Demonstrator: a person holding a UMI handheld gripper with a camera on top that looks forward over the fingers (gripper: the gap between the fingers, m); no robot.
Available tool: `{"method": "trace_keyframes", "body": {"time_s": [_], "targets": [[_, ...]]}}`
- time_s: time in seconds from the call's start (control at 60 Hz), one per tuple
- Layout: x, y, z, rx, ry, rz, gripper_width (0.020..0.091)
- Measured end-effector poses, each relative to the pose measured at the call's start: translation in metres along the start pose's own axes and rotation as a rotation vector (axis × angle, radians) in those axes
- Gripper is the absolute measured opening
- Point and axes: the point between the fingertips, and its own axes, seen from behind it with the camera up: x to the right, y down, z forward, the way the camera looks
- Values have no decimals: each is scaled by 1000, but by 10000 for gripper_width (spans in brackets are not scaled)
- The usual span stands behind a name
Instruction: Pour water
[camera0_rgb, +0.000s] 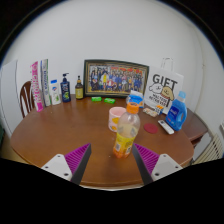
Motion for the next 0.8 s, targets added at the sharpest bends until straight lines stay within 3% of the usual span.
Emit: {"method": "trace_keyframes", "body": {"time_s": [0.367,0.4,0.45,0.483,0.5,0.55,0.567,0.65,0.7,0.733,0.75,0.8], "targets": [[42,6,118,63,-78,11,834],[42,4,123,70,-80,10,778],[39,2,129,82,-98,5,625],[38,0,132,93,-105,0,482],[36,0,132,101,-109,-1,459],[36,-2,135,111,-123,-9,458],[36,-2,136,112,-123,-16,410],[36,-1,136,104,-133,-18,351],[36,0,135,96,-133,-15,272],[37,0,135,88,-127,-16,291],[37,0,134,84,-125,-20,244],[35,-6,130,84,-131,-28,242]]}}
